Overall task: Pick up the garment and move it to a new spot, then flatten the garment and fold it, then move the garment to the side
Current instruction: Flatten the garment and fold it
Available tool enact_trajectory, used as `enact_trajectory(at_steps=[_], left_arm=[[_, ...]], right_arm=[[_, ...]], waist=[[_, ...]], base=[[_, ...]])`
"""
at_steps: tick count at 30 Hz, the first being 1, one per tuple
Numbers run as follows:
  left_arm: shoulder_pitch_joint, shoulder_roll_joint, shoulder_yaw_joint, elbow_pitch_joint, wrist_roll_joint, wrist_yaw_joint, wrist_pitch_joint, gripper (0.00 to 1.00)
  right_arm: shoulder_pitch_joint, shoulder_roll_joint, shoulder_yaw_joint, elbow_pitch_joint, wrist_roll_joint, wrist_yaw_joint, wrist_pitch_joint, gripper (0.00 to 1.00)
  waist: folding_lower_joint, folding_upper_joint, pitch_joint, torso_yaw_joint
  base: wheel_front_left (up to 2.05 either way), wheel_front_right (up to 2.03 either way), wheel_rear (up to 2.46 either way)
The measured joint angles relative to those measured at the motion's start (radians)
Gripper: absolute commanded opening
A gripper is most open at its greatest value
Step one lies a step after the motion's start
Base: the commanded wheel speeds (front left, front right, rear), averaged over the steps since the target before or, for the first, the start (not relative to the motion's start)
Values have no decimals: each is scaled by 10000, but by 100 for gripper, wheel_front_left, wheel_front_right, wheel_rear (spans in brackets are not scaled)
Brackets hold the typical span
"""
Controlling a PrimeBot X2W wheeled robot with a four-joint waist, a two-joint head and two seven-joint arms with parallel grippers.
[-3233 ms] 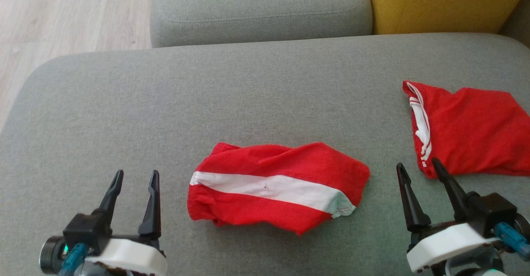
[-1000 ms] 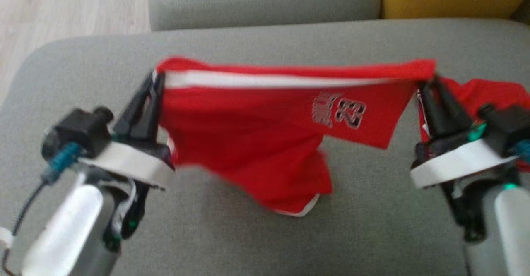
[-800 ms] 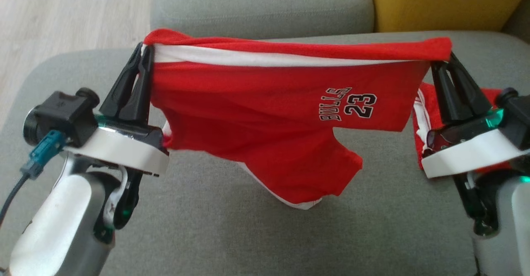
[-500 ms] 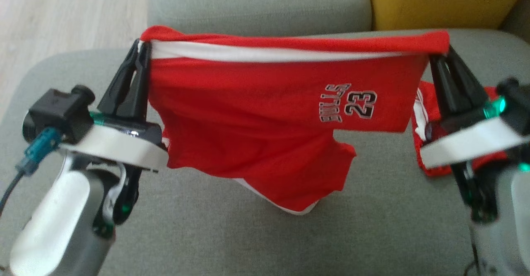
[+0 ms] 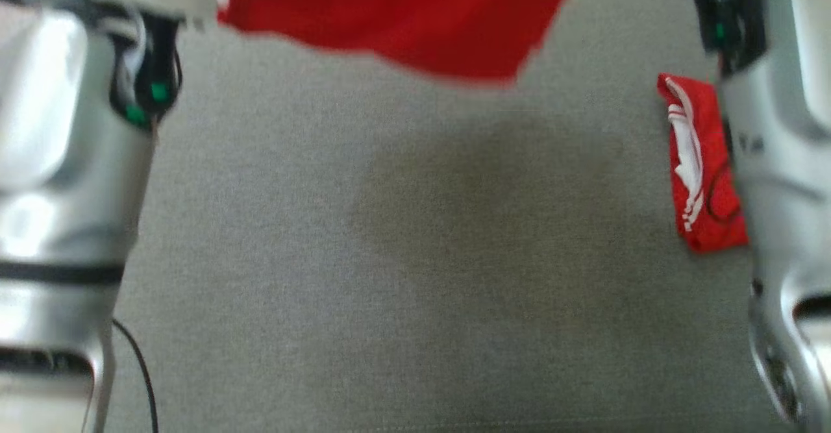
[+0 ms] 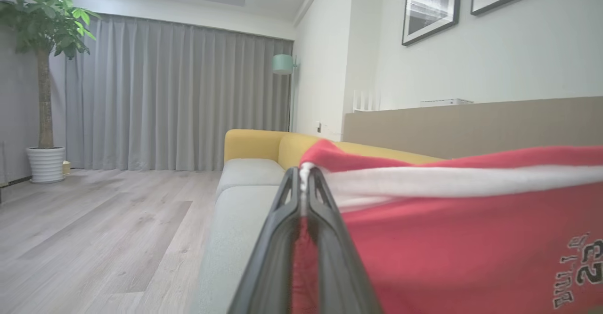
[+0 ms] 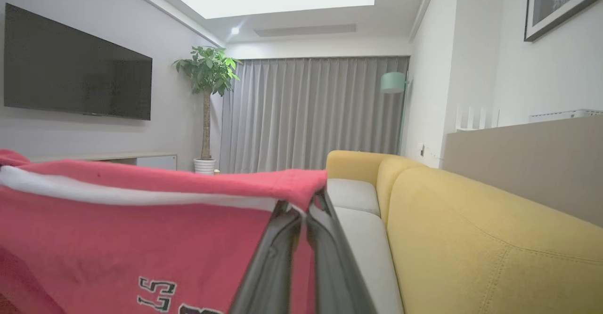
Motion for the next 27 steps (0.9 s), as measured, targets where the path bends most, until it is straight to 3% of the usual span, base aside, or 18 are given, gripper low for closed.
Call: enact_trajectory(at_steps=[2,3,9,14,22,27], left_arm=[[-743,-213,50,999,59,-155,-105,0],[-1288,-422,48,2104,86,-357,-174,0],[-1548,-1225,-27,5570,-146,-871,-157,0],[-1214,-1724,15,7407,-629,-1202,-42,0],[113,-1879,-234,7781,-711,-1517,-178,0],[2057,-1697,-146,5787,-500,-1547,-188,0]], right_arm=[[-780,144,113,1124,-8,0,-387,0],[-1312,309,209,2295,-4,0,-554,0],[-1500,631,757,5451,621,0,-692,0],[-875,633,2067,6190,2199,0,-803,0],[1288,642,3103,6518,3486,0,-1511,0],[2557,648,3221,6518,3191,0,-2192,0]], waist=[[0,0,189,32],[0,0,344,57],[1,0,802,56],[1,0,1240,20],[-2,0,1393,-72],[-2,0,965,-147]], base=[[0,0,0],[0,0,0],[0,0,0],[0,0,0],[0,0,0],[0,0,0]])
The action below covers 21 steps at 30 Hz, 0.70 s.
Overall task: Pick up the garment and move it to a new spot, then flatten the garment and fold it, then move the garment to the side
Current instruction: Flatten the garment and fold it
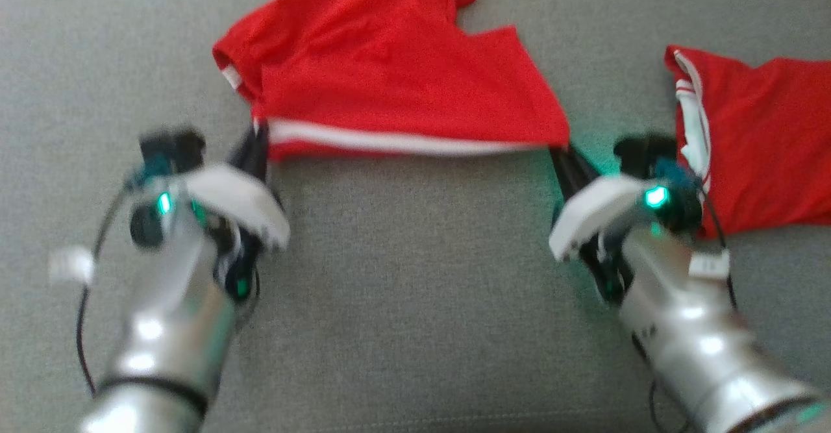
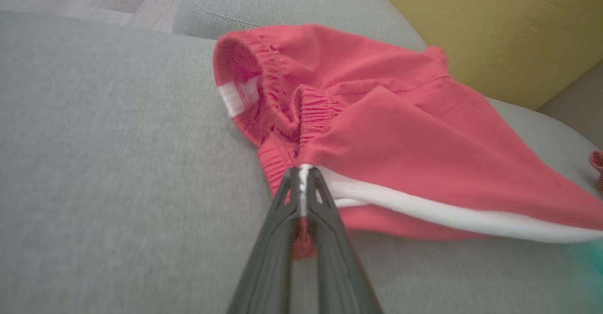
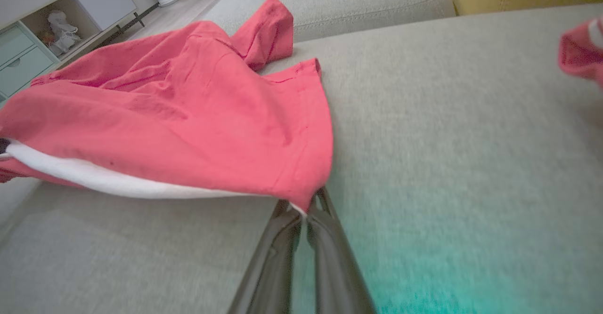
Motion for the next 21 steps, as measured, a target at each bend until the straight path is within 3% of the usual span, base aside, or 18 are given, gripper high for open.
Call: enact_trajectory(at_steps=[5,11,16,21], left_arm=[[2634,336,483,-2278,355,2,0,0],[5592,612,945,-5032,548,318,0,0],[7497,725,1087,-6905,460,905,167,0],[8971,1187,1083,-8926,439,1415,1080,0]], right_arm=[[1817,12,-859,-980,-238,0,-138,0],[4633,-65,-1887,-3760,-1051,0,63,0],[7424,-144,-3001,-7078,-2067,0,2040,0],[10287,0,-3747,-10767,-2773,0,4282,0]], waist=[[0,0,-573,-79],[0,0,-1300,-256],[0,0,-1875,-349],[-1,0,-2281,-346]], base=[[0,0,0],[0,0,0],[0,0,0],[0,0,0]])
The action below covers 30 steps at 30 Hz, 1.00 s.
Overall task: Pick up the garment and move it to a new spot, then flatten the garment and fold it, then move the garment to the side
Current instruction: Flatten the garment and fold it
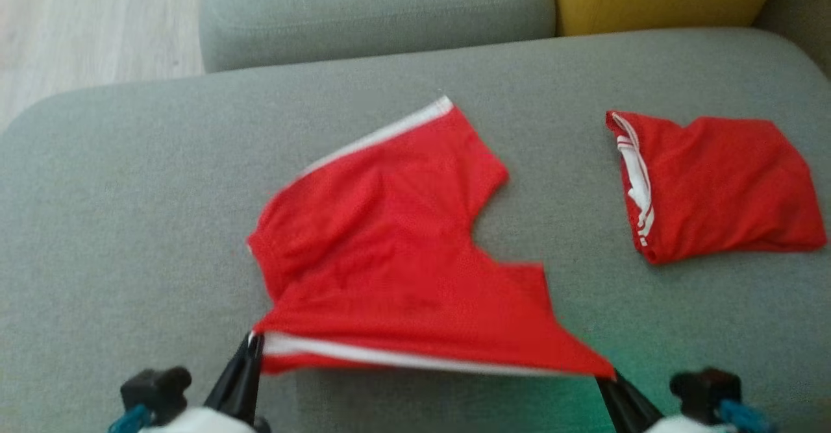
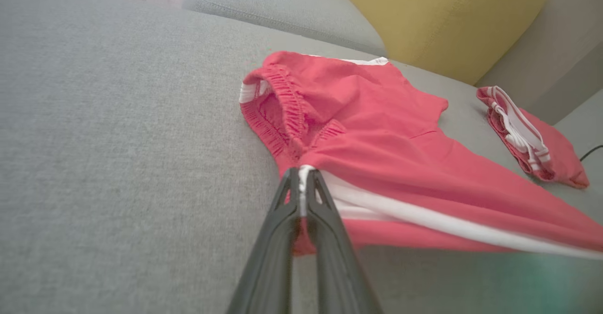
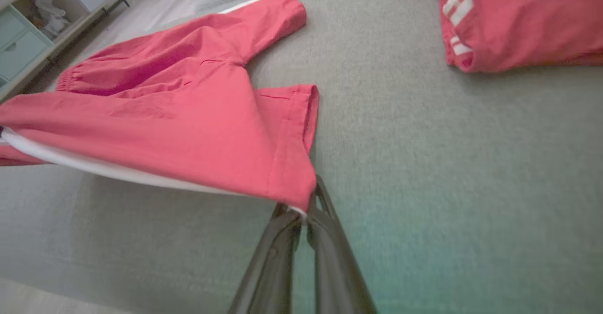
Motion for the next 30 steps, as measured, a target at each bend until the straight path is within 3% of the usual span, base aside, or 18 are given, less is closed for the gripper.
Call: enact_trajectory(at_steps=[5,10,14,18,30], left_arm=[[951,391,8,-1534,-4,453,859,0],[959,405,4,-1946,-198,623,1463,0],[340,297,29,-1791,-773,562,1992,0],[-978,96,184,-1204,-1406,359,2320,0],[-4963,-732,378,1465,-1829,-359,1981,0]], right_arm=[[1244,224,-372,-2249,-265,0,1315,0],[1019,251,-527,-2564,-265,0,1586,0],[-133,221,-715,-1781,-253,0,1406,0],[-2532,-119,-539,-571,-261,0,746,0],[-8706,-723,765,4401,265,0,-368,0]], waist=[[0,0,-86,88],[0,0,28,267],[0,0,345,448],[1,0,862,629],[3,0,2529,1693]], base=[[0,0,0],[0,0,0],[0,0,0],[0,0,0],[0,0,0]])
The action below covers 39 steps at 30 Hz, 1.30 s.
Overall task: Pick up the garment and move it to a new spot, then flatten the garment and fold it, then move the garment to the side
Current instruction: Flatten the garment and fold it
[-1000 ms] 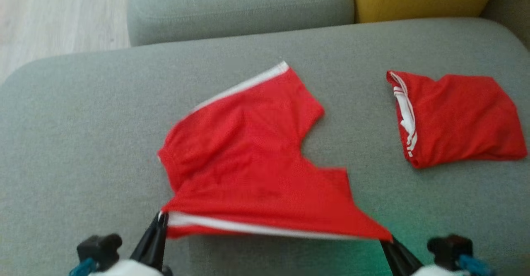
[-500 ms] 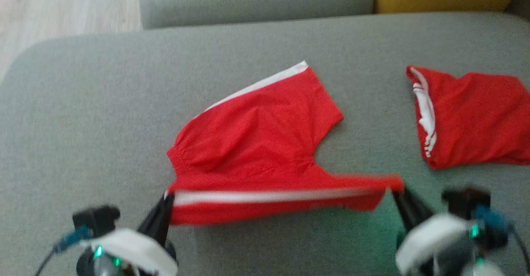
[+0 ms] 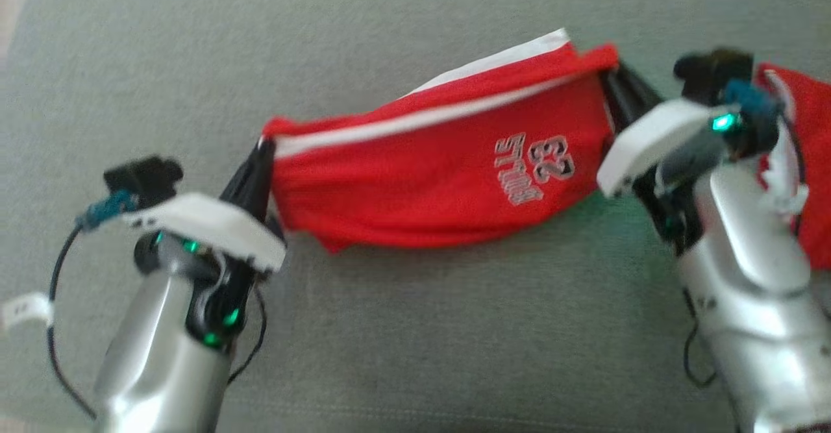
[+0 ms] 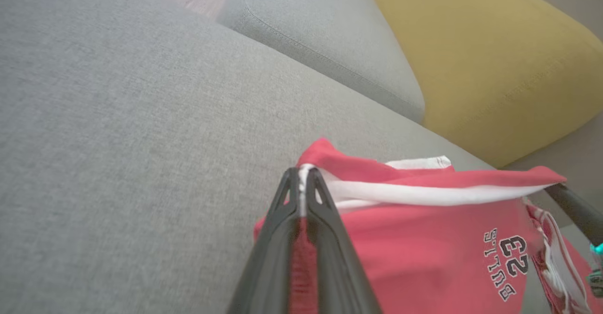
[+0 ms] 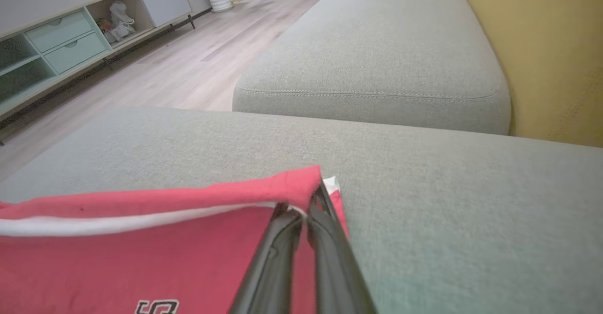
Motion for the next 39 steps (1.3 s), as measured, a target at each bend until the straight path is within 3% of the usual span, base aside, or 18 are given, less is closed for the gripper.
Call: enact_trajectory(at_steps=[8,9,10,11,12,18,20,24,29,35,39], left_arm=[[-1751,-476,-322,2136,-13,-431,-249,0],[-1906,-527,-380,2370,-13,-495,-278,22],[-2051,-571,-453,2589,-13,-533,-376,67],[-2190,-583,-589,2788,58,-596,-468,100],[-2307,-610,-650,2947,94,-713,-523,100],[-2492,-658,-878,3488,474,-777,-1599,100],[-2419,-569,-865,3496,794,-545,-2351,100],[-1965,-278,-702,2871,1476,71,-2980,100],[-858,15,-180,968,2529,825,-3060,100],[688,205,59,-686,3367,1133,-3064,100],[1602,355,50,-1237,3676,1254,-3064,100]], right_arm=[[-2095,-65,646,2748,382,0,-610,0],[-2305,-69,754,3110,435,0,-677,0],[-2479,-63,811,3438,500,0,-811,16],[-2610,-50,861,3701,629,0,-1012,50],[-2702,-40,947,3925,698,0,-1208,100],[-2838,75,1396,4915,861,0,-2514,100],[-2835,100,1384,5078,828,0,-3335,100],[-2742,176,1053,4661,464,0,-3963,100],[-1672,192,203,2771,-364,0,-4086,100],[1285,205,-700,61,-1175,0,-4038,100],[3099,401,-1168,-1837,-1567,0,-3304,100]], waist=[[0,0,795,658],[0,0,889,709],[1,0,972,755],[1,0,1039,793],[1,0,1086,820],[0,0,1048,735],[-1,0,909,601],[-1,0,628,386],[-2,0,141,120],[-2,0,-478,-156],[-2,0,-794,-308]], base=[[0,0,0],[0,0,0],[0,0,0],[0,0,0],[0,0,0],[0,0,0],[0,0,0],[0,0,0],[0,0,0],[0,0,0],[0,0,0]])
